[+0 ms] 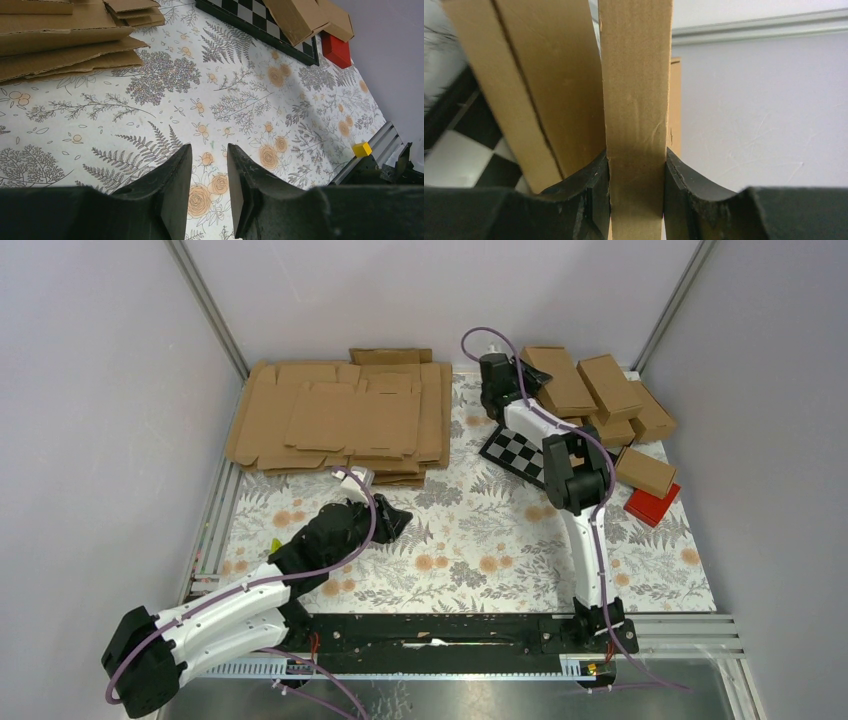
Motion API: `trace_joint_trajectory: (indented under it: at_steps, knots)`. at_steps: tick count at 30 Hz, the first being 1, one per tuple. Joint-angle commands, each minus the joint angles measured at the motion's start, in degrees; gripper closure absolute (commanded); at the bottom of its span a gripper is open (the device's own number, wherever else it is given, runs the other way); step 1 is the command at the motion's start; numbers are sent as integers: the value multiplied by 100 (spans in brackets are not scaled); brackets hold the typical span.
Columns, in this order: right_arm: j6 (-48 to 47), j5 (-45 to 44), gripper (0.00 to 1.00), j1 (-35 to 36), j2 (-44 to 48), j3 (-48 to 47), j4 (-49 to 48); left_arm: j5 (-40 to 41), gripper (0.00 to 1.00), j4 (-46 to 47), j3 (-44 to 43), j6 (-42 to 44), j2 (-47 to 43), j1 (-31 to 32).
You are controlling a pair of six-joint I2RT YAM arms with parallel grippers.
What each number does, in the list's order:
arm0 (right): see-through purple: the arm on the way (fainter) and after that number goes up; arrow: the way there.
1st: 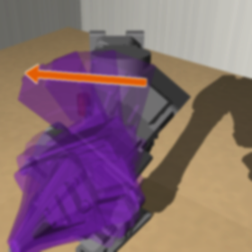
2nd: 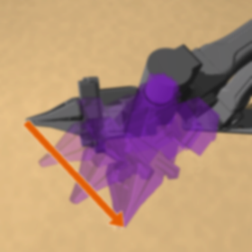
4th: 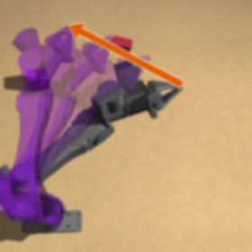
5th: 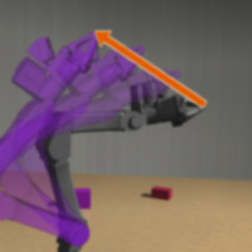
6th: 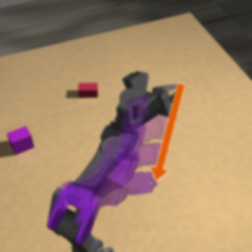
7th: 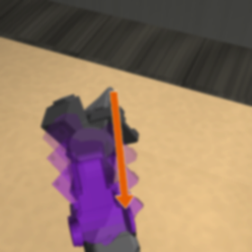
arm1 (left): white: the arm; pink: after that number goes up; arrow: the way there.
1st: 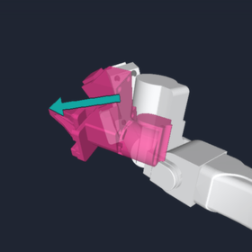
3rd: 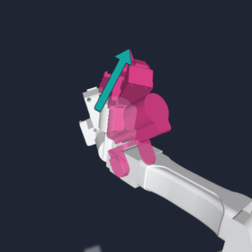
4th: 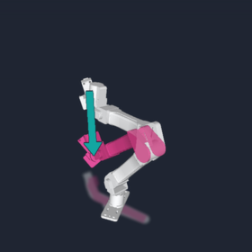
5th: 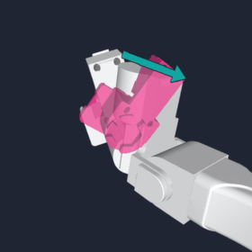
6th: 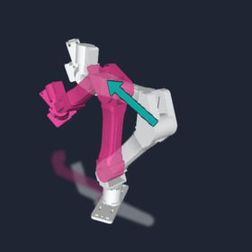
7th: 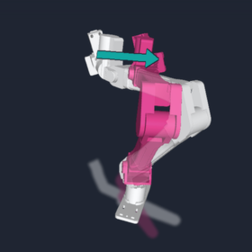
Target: Fold the paper box
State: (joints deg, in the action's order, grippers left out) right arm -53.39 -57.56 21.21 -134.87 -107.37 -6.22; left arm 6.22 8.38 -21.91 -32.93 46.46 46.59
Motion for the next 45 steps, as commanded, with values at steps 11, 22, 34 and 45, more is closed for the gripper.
trace_joint_trajectory:
  at_steps: [11,22,34,45]
  knots:
    - [961,-256,0,-411,-217,-825,780,165,59,205,-5,-16,50,17]
    - [3367,1292,0,470,957,-1562,3276,429,35,-102,-187,162,-95,15]
    - [4572,3204,0,656,4922,3661,489,2017,1,415,143,772,-220,4]
    - [4866,1977,0,351,7468,8148,-2639,3657,1,3236,1201,2761,55,-772]
